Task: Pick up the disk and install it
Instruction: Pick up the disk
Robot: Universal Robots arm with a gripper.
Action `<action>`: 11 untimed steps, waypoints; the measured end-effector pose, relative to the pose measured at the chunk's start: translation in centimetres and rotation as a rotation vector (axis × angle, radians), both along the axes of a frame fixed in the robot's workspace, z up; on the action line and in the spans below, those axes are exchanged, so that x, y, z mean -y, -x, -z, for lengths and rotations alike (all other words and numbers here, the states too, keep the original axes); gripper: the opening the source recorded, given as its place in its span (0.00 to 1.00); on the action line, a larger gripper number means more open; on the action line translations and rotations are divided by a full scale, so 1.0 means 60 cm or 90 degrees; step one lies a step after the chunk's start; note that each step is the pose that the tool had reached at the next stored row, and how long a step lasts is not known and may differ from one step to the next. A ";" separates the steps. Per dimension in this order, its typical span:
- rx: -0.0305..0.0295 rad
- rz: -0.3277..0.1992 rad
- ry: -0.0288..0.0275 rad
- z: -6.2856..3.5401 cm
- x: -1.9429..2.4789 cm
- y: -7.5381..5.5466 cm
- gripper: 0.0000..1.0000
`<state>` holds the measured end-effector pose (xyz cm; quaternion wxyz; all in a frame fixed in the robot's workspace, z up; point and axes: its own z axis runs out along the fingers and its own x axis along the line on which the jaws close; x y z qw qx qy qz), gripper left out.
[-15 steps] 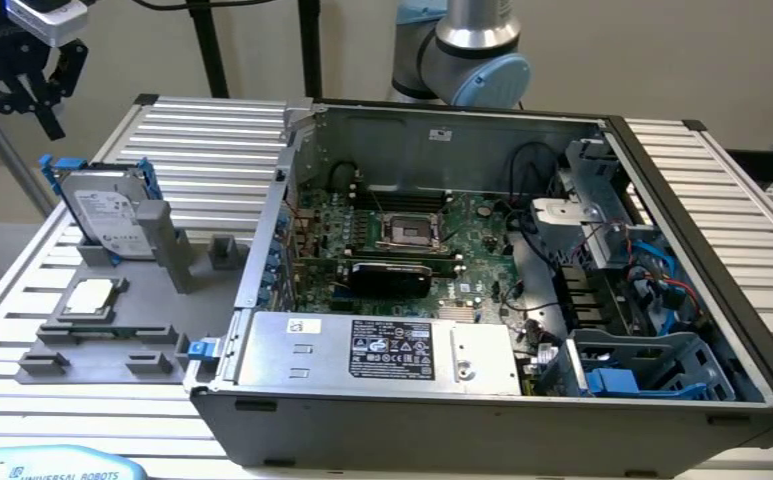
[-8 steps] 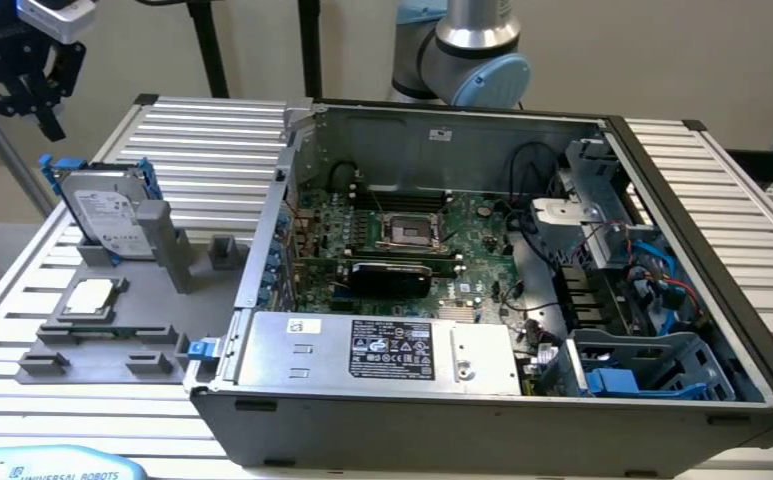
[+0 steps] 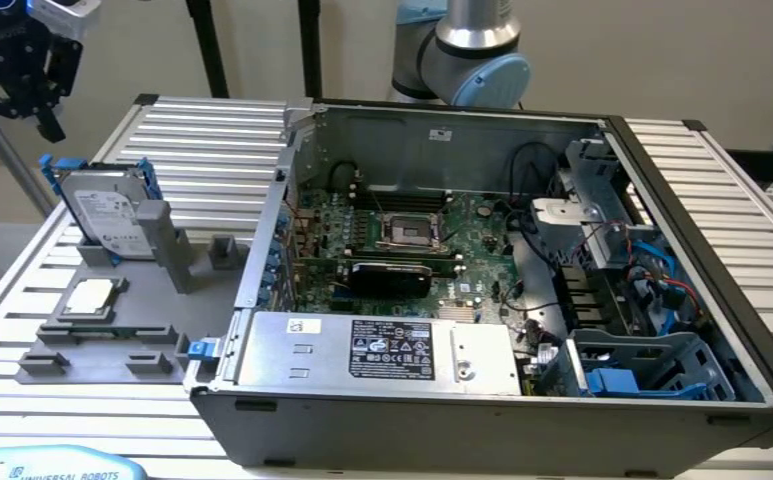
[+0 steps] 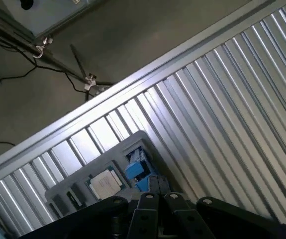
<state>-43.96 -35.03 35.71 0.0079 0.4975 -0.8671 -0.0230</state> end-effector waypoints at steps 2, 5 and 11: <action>-0.0001 -0.023 0.0002 0.000 0.0000 0.000 0.11; 0.0000 -0.058 0.0003 0.001 0.0000 0.000 0.11; 0.0000 -0.128 0.0003 0.002 0.0000 0.000 0.11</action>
